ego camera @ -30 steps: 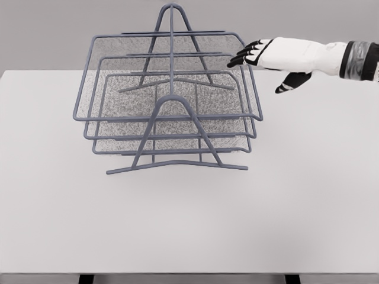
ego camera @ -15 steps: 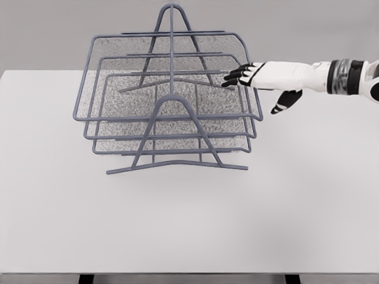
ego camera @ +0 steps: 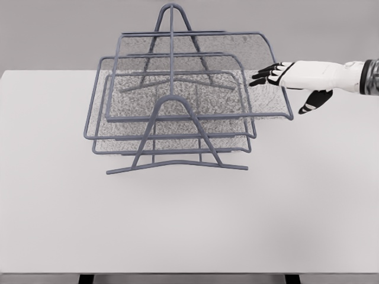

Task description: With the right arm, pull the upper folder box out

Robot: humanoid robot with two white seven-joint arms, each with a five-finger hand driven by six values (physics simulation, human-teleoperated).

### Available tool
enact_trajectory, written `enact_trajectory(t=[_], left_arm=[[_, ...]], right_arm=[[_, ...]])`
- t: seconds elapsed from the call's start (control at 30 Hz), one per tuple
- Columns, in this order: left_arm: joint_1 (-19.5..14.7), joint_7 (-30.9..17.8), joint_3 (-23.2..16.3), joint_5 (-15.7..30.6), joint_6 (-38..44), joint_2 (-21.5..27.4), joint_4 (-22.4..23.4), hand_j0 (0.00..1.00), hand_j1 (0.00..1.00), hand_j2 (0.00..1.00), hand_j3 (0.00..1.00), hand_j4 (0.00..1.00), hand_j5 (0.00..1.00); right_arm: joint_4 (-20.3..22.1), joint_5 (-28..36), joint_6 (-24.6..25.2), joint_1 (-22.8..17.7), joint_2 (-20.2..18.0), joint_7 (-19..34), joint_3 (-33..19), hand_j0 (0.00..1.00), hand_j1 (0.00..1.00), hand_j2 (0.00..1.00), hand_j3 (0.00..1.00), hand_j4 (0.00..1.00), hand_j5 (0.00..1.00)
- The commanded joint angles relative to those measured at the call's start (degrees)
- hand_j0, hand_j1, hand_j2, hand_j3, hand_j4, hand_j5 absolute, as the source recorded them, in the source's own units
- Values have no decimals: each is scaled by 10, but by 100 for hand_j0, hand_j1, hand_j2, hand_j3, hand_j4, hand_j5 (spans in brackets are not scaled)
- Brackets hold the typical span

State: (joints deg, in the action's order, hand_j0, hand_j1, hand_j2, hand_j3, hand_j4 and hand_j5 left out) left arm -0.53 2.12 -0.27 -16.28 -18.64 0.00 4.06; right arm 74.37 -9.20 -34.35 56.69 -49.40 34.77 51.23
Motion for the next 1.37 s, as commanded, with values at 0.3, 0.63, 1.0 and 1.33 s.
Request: enact_trajectory(t=[0.3, 0.63, 1.0, 1.33], left_arm=[[0, 0, 0, 0, 0, 0, 0, 100, 100, 100, 100, 100, 100], [0, 0, 0, 0, 0, 0, 0, 100, 100, 100, 100, 100, 100], [0, 0, 0, 0, 0, 0, 0, 100, 100, 100, 100, 100, 100], [0, 0, 0, 0, 0, 0, 0, 100, 100, 100, 100, 100, 100]], right_arm=[[-6, -55, -6, -5, -54, 2, 3, 100, 100, 100, 100, 100, 100], [19, -21, -6, 0, -117, 2, -3, 100, 100, 100, 100, 100, 100], [68, 60, -6, 62, -115, 2, -4, 100, 100, 100, 100, 100, 100], [74, 54, -6, 47, -77, 2, 2, 100, 100, 100, 100, 100, 100]])
